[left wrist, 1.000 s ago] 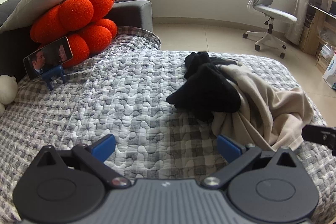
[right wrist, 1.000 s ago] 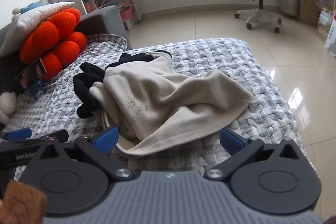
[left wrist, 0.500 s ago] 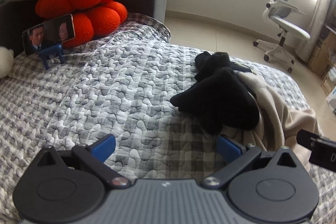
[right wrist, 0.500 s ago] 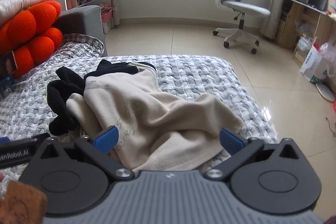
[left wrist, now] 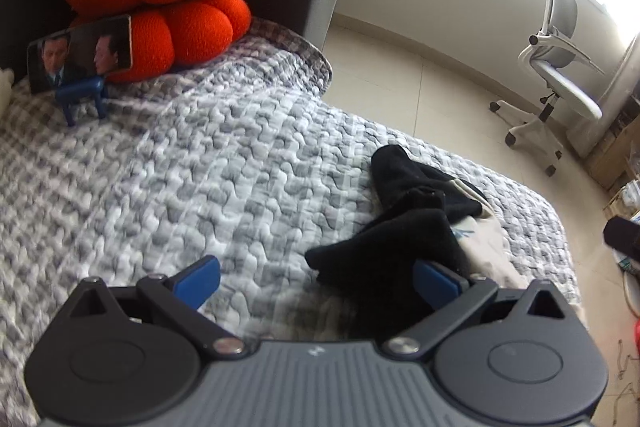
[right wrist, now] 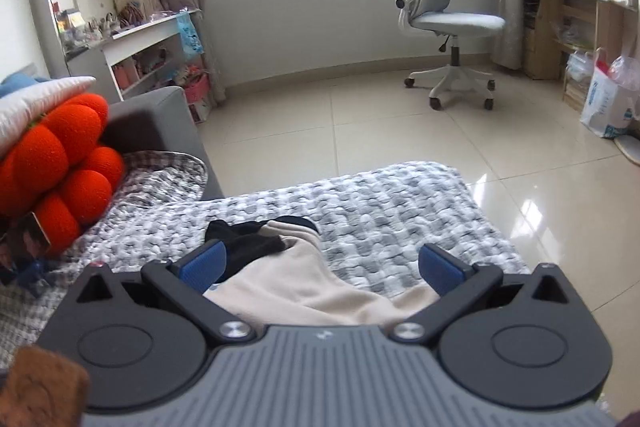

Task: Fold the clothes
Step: 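Move both tools over the crumpled cream sweatshirt on the bed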

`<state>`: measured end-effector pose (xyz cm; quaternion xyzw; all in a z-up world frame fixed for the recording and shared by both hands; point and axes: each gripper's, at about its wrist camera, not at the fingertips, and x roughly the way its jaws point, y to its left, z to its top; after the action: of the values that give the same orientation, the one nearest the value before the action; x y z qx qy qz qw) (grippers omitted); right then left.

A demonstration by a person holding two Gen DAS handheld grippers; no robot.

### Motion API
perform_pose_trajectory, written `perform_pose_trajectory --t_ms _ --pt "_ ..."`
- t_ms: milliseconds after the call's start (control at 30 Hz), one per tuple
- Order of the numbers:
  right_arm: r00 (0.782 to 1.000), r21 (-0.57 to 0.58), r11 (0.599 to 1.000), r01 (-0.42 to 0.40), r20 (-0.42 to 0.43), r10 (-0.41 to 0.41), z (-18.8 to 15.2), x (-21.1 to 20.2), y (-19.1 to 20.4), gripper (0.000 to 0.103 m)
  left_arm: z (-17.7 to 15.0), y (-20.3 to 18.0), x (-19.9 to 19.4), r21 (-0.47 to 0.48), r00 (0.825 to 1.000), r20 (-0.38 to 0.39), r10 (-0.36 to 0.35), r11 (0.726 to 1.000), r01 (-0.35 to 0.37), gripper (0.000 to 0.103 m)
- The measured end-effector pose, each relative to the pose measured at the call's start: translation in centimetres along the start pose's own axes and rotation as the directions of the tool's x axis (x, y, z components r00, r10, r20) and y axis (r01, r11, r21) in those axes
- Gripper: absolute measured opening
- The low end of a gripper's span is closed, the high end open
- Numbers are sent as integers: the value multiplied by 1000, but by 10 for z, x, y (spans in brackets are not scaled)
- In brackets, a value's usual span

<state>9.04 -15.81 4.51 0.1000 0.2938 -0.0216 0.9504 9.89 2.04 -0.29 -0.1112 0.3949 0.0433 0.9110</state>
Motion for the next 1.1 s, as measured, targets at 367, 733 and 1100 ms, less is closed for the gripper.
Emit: perform_pose_trajectory --t_ms 367,733,1100 --pt "999 -27 1000 -15 39 16 -11 -7 -21 103 -14 -9 13 174 1000 -6 4 985 -3 102" --pt "988 -309 945 105 141 -64 -5 -30 -8 103 -15 5 19 165 998 18 -52 985 48 102" --pt "998 -457 888 -52 3 59 22 -10 18 103 -13 12 21 131 995 20 -93 987 89 102"
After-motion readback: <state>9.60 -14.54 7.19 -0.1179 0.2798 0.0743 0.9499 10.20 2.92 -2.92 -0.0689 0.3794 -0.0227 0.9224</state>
